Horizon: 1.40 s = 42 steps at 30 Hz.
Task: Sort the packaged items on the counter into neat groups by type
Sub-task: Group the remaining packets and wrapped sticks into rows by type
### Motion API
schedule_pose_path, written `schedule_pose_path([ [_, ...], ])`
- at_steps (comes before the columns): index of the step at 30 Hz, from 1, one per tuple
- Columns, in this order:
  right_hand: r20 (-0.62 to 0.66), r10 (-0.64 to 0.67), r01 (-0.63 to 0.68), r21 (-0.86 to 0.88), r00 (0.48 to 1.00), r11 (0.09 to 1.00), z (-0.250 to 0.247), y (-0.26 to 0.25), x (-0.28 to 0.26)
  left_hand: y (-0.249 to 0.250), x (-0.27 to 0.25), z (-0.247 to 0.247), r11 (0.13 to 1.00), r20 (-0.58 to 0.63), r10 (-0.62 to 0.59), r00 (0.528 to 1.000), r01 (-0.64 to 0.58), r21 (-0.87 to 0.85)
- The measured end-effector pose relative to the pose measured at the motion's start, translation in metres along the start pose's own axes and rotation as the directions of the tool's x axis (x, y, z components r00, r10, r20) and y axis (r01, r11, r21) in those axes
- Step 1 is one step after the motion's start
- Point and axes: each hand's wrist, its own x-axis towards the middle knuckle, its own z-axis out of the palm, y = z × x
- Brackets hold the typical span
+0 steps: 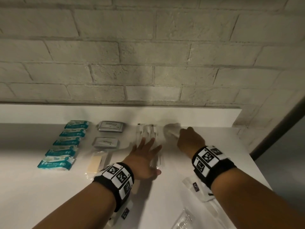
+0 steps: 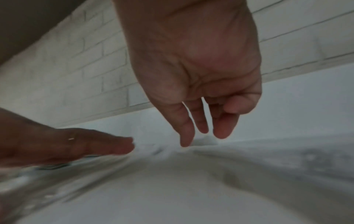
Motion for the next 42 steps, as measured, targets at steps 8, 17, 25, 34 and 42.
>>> schedule_pose_path([
  [8,0.03,-0.149,0.152,-0.19,0.988,0.97,-0.011,0.026,-0.002,0.002,0.001,-0.003,1.0,0.035,-0.007,0.999,0.008,-0.026],
  [17,0.019,-0.246,0.246,0.002,0.969,0.969,-0.01,0.044,-0.008,0.001,0.0,-0.003,0.999,0.045,-0.004,0.999,0.006,-0.041],
  [25,0.144,-0.13,0.128,0.021,0.981,0.992,-0.005,0.031,-0.019,0.003,0.0,-0.004,0.999,0.051,-0.014,0.999,0.017,-0.048],
  [34,0.211,-0.034,0.021,0.061,0.977,0.998,0.009,0.009,0.006,0.003,-0.002,-0.005,0.998,0.055,-0.022,0.998,0.026,-0.06],
  [42,0.21,-0.212,0.186,0.139,0.954,0.973,0.016,-0.021,-0.002,0.005,-0.001,-0.006,0.999,0.045,-0.035,0.998,0.037,-0.034],
])
